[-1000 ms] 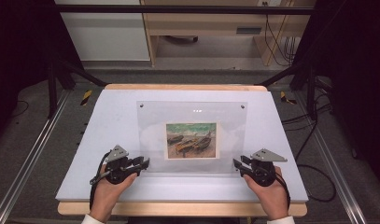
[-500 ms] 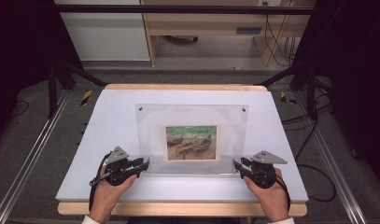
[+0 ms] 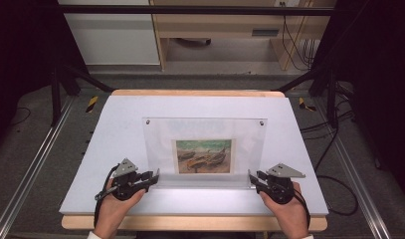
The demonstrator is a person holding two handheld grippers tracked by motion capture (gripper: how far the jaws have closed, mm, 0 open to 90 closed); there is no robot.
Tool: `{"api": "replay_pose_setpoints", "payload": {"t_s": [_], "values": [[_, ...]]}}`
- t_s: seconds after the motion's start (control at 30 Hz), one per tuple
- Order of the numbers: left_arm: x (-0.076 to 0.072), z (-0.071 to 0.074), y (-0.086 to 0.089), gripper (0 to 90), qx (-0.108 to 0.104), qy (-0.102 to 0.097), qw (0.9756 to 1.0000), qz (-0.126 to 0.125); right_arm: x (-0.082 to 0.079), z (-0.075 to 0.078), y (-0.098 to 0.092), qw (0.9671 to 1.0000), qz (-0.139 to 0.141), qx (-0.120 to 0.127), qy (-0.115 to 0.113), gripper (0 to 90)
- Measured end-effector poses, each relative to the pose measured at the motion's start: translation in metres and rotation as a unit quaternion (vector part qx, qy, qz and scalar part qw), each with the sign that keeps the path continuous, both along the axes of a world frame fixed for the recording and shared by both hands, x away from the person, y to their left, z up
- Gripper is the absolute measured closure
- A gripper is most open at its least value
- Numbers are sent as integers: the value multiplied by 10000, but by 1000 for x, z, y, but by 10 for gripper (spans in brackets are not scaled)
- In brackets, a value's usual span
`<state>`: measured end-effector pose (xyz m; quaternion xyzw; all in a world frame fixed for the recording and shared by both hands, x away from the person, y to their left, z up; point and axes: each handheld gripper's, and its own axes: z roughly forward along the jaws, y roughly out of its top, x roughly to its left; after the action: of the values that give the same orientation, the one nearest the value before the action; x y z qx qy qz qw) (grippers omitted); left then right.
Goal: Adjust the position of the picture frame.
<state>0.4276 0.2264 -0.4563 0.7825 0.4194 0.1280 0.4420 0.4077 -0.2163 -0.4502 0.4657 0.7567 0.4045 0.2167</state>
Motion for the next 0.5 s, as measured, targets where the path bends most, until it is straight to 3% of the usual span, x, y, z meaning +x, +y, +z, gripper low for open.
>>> {"api": "replay_pose_setpoints", "payload": {"t_s": [0.5], "values": [[-2, -1, 0, 662, 47, 14, 10000, -27, -2, -1, 0, 10000, 18, -18, 17, 658]]}}
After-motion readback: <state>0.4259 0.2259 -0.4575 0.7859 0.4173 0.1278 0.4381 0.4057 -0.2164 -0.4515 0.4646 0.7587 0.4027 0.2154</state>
